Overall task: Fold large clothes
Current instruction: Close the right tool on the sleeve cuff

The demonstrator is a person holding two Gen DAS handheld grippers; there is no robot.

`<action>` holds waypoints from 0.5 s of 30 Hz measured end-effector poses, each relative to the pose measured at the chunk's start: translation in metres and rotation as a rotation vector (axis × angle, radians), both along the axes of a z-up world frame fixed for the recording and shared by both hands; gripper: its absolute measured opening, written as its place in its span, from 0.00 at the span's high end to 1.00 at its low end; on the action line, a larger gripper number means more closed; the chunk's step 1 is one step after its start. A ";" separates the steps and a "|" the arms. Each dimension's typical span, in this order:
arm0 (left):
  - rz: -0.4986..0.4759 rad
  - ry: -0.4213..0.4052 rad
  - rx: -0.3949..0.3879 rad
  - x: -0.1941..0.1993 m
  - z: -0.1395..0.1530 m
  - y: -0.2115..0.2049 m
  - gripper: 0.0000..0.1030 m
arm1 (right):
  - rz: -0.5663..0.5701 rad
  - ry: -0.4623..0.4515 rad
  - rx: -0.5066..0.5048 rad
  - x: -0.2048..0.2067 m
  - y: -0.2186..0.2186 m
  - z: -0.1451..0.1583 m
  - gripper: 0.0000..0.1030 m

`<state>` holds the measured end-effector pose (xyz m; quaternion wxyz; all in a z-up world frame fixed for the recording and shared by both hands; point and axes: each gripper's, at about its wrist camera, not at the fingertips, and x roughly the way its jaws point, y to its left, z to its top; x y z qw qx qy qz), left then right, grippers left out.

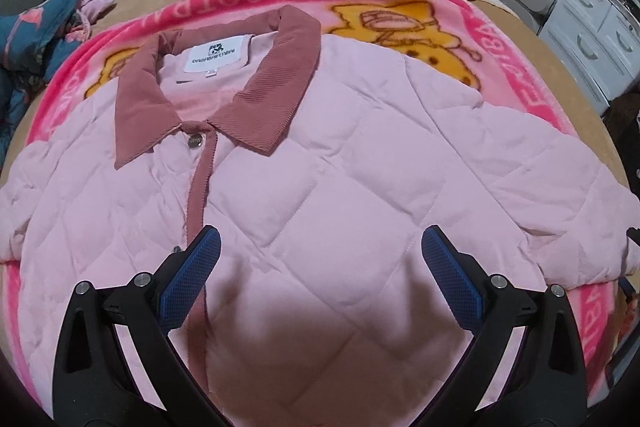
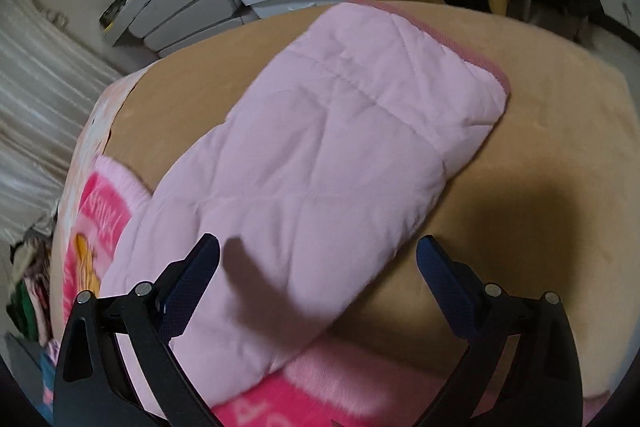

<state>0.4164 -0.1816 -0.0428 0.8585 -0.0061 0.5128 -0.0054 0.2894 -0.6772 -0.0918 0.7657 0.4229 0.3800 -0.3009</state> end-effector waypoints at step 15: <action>0.033 -0.019 0.035 -0.003 0.013 0.029 0.09 | -0.002 -0.332 -0.018 -0.009 -0.019 0.033 0.82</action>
